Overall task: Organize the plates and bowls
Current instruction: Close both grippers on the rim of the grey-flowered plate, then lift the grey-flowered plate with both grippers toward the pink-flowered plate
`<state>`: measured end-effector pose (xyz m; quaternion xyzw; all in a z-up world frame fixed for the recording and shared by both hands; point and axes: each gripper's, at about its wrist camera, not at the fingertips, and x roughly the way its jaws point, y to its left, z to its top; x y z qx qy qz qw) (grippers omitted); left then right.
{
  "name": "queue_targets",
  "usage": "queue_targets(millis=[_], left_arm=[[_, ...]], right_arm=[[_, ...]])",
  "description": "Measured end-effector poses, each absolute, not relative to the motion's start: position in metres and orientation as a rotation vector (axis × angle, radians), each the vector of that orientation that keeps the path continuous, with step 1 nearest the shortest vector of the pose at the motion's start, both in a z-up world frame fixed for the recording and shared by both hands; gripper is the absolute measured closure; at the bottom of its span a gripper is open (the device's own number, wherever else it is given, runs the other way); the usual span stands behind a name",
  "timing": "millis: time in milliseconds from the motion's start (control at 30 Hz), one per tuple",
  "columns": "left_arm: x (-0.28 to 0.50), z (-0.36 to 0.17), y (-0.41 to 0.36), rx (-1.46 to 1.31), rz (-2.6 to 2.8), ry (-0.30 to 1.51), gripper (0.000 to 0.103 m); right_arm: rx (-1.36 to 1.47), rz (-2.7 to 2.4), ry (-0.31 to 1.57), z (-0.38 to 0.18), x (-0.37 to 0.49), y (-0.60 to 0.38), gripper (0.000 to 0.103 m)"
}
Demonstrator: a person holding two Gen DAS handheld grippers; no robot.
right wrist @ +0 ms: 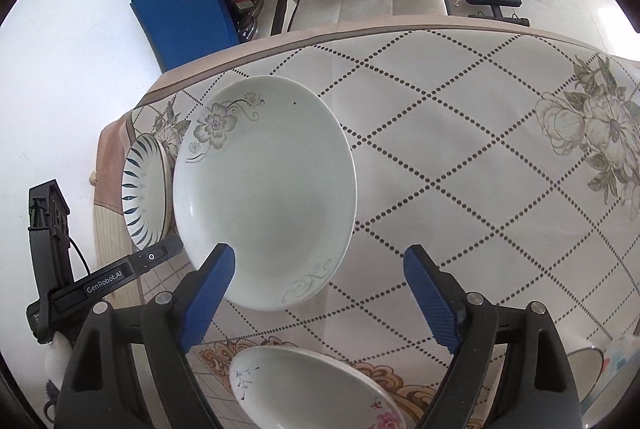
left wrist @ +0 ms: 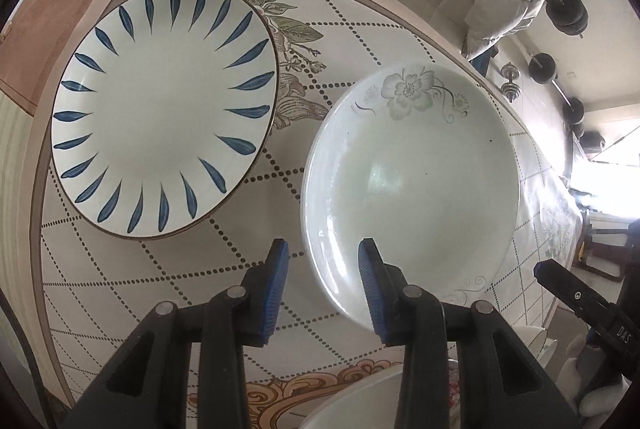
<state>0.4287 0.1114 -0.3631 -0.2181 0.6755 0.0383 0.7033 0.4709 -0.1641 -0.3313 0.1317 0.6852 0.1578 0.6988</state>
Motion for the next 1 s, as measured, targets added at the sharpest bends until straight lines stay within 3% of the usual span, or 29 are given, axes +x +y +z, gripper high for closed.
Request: queue_targets(millis=[533,633,667,767,867,1000], left_arm=[[0.453,-0.382,0.101,-0.385,0.098,1.528,0.069],[0.454,-0.384,0.100,-0.366,0.096,1.527,0.069],[0.454,-0.384,0.100,-0.360,0.098,1.525,0.070],[0.455,-0.384,0.099,-0.332,0.116,1.517,0.074],[0.454,-0.385,0.102,-0.342,0.112,1.503,0.077],[0.452,-0.383,0.101,-0.345,0.105,1.502,0.078]], right_arm=[[0.273,0.415,1.647,-0.393,0.540,-0.156,0.020],[0.280,0.436,1.645,-0.397,0.545,-0.155,0.028],[0.295,0.455,1.644,-0.398,0.547,-0.155,0.041],[0.335,0.477,1.667,-0.403,0.550,-0.154,0.065],[0.281,0.462,1.675,-0.406,0.548,-0.150,0.082],[0.269,0.465,1.680,-0.406,0.544,-0.154,0.086]])
